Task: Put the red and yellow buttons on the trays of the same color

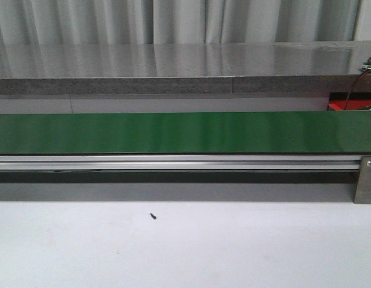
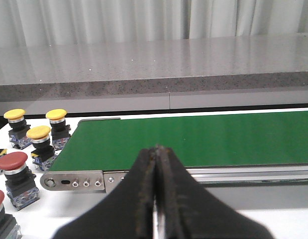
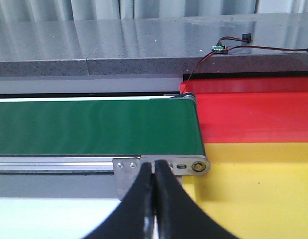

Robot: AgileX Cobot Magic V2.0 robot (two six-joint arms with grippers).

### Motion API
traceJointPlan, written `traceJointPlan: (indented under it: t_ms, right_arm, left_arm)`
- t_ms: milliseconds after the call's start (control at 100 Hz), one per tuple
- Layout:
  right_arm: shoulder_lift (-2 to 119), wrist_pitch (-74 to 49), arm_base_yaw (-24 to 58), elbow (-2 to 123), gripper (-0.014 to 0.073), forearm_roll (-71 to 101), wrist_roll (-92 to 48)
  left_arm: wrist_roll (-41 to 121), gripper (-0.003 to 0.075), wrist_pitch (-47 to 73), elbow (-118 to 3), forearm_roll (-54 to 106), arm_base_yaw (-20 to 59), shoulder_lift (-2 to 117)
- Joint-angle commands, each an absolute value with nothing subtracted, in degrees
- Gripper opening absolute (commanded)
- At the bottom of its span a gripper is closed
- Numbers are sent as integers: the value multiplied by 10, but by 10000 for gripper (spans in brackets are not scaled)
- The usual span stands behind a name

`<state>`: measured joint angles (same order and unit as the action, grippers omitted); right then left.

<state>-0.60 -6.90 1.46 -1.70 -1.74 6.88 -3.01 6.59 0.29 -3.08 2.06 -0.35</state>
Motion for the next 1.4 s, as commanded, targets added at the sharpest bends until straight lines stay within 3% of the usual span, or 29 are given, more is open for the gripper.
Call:
traceJointPlan:
  t_ms: [0,360,560,1010,1390]
  right_arm:
    - [-17,-21,15,-6,-68,-22,67]
    - [-17,-21,15,-6,-68,-22,67]
    - [-17,-21,15,-6,-68,-22,67]
    - [-17,-21,15,-6,-68,-22,67]
    - [-17,-21,15,-6,-68,-22,67]
  left_arm:
    - [-36,-20,14,28,-25,23,-22]
    - [-36,-20,-3,16,-25,23,-22]
    - [-36,-20,12,-59,-25,23,-6]
    - [-36,-20,354,-361,-40,23,260]
    - [-36,-20,396,-424,-11,23,398]
